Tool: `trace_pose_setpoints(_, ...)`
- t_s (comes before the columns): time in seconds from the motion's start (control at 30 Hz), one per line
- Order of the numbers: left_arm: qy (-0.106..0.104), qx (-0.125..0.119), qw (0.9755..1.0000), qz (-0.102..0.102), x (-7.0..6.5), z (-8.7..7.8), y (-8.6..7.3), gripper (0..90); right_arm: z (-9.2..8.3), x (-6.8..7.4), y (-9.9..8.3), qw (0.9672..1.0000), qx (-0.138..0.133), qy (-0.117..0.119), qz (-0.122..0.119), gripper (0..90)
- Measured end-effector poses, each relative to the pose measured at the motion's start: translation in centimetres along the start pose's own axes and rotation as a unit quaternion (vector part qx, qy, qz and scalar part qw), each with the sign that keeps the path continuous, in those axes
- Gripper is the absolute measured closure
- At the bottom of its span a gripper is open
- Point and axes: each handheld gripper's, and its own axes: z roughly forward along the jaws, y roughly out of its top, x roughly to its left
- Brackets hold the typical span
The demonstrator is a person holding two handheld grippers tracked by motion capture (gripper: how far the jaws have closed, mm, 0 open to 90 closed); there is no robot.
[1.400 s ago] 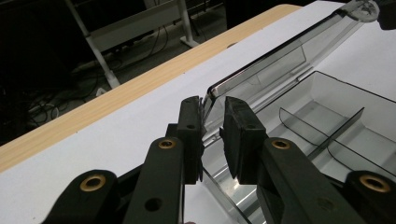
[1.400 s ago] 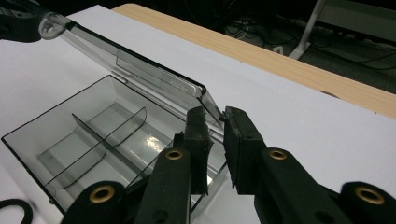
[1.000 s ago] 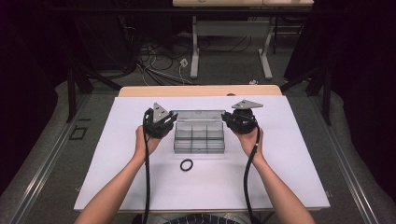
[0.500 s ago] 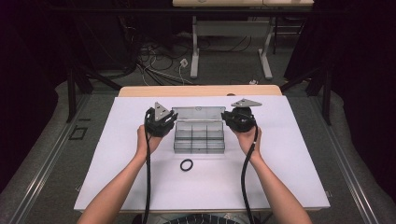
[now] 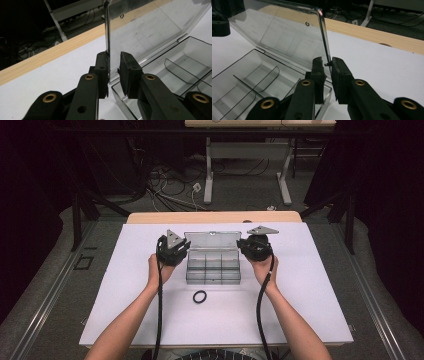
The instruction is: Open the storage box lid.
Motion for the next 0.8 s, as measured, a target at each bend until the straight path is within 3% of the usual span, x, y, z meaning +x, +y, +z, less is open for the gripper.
trace_pose_setpoints(0.8, 0.008, 0.022, 0.9997, -0.009, 0.1, 1.8, -0.6, 76.5, 1.5, -0.4, -0.4, 0.9998, 0.015, -0.007, 0.015, 80.8)
